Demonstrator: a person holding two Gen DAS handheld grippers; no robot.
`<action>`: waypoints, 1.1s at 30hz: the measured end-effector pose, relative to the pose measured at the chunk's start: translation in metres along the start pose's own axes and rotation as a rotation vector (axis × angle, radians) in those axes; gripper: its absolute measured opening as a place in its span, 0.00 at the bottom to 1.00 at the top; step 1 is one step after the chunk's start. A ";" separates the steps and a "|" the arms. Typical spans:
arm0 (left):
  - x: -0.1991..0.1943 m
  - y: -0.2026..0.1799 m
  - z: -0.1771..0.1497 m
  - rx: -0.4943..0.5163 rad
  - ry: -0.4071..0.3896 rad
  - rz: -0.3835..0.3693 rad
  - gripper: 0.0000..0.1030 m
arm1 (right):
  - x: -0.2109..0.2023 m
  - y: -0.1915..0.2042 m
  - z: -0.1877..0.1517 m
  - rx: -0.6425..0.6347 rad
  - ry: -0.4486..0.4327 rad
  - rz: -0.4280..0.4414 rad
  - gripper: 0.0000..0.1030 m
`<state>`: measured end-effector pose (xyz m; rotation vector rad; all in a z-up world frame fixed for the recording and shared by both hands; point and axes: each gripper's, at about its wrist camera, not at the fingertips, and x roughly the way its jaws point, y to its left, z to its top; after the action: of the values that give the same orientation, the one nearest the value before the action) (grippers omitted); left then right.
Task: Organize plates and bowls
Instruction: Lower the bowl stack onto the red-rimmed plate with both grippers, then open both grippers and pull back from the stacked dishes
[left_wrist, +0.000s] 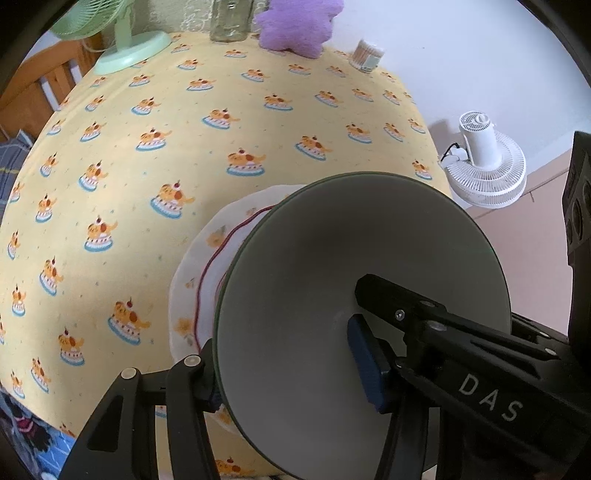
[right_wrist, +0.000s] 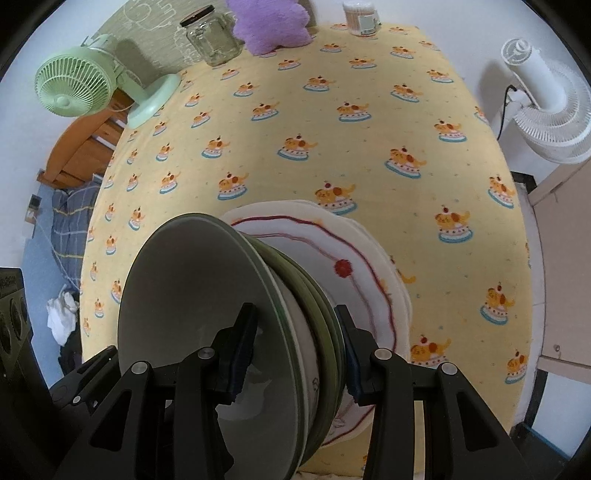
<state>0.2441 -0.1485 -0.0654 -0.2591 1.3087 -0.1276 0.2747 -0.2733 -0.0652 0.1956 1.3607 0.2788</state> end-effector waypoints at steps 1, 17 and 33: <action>0.000 0.001 0.000 0.002 0.001 0.001 0.54 | 0.000 0.000 -0.001 0.002 0.000 0.003 0.44; -0.003 -0.009 -0.010 0.009 -0.016 0.056 0.63 | -0.005 0.001 -0.011 -0.076 -0.028 0.035 0.61; -0.077 0.003 -0.024 0.148 -0.262 0.099 0.88 | -0.076 0.032 -0.043 -0.087 -0.337 -0.192 0.83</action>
<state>0.2014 -0.1304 0.0002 -0.0811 1.0437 -0.1021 0.2161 -0.2669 0.0068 0.0359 1.0226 0.1358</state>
